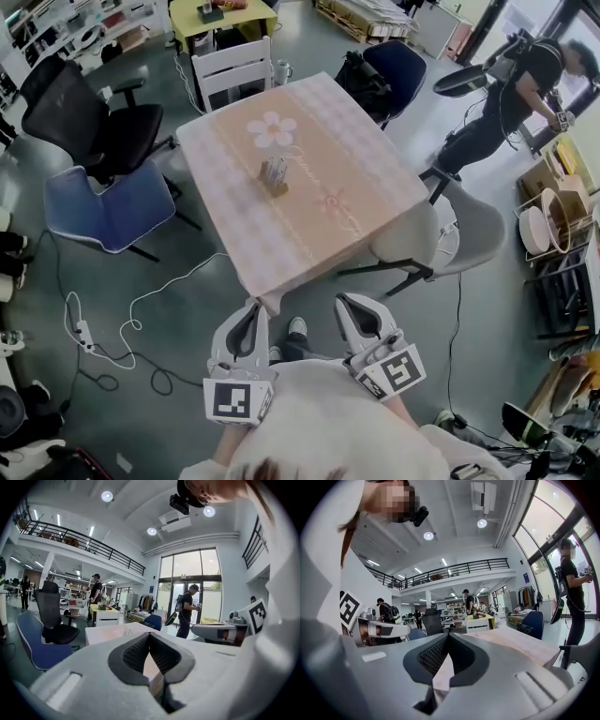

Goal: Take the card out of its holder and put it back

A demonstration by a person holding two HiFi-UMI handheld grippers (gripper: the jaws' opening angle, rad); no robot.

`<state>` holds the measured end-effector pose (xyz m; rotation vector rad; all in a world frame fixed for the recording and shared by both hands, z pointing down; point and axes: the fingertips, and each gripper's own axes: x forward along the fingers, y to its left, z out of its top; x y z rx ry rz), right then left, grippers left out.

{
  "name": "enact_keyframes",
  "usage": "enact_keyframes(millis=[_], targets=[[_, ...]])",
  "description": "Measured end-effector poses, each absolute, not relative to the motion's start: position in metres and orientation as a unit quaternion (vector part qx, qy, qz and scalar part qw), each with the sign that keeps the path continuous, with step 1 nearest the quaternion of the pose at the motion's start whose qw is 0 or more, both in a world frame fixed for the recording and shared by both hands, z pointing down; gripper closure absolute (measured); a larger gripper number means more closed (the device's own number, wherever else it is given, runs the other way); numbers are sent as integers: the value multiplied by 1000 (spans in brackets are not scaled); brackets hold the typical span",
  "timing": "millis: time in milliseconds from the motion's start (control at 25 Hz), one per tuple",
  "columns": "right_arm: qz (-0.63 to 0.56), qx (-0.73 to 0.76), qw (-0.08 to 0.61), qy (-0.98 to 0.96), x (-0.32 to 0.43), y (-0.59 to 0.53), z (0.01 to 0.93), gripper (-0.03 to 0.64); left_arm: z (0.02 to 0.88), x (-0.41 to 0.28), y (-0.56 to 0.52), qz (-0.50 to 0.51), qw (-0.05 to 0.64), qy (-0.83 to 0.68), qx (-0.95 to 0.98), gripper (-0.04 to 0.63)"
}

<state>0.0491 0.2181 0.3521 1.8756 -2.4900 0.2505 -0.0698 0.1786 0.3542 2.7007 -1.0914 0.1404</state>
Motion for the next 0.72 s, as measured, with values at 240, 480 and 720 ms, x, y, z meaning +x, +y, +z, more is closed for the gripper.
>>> enact_keyframes(millis=[240, 480, 720], targets=[[85, 591, 11, -802, 65, 209, 355, 618, 363, -63, 162, 68, 101, -386, 914, 595], [86, 587, 8, -805, 79, 207, 362, 618, 364, -53, 156, 64, 101, -395, 911, 595], [91, 584, 5, -806, 81, 197, 363, 618, 364, -48, 148, 67, 100, -393, 912, 595]])
